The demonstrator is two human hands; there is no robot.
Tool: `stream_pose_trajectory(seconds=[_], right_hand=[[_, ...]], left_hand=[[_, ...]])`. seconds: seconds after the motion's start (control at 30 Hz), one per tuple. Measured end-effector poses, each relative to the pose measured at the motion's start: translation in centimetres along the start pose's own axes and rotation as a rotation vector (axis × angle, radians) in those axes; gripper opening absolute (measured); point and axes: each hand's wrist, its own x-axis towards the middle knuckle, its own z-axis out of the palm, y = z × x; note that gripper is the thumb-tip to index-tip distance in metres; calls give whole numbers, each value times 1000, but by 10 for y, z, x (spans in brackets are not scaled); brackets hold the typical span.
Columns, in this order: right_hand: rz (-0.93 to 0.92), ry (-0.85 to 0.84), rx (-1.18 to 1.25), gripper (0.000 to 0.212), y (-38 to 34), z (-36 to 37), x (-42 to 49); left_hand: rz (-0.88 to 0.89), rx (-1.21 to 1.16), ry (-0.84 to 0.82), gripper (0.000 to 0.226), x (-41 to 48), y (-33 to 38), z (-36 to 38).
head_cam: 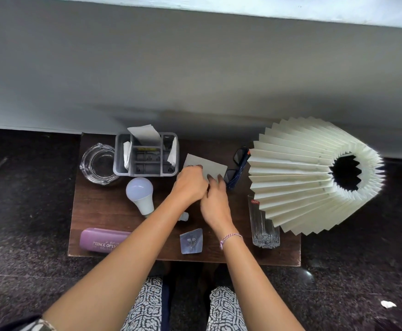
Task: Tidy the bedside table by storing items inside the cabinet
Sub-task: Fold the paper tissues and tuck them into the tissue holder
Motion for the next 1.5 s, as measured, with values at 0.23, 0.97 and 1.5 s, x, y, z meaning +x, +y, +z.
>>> stream_pose_trajectory(seconds=[0.23, 0.97, 1.5], right_hand=[[-33, -39, -53, 44, -4, -5, 7], [-48, 46, -135, 25, -6, -3, 25], [-221, 198, -159, 35, 4, 2, -29]], left_hand=[[1, -34, 24, 42, 4, -6, 4], [19, -83, 73, 37, -1, -22, 11], [13, -605, 624, 18, -46, -52, 18]])
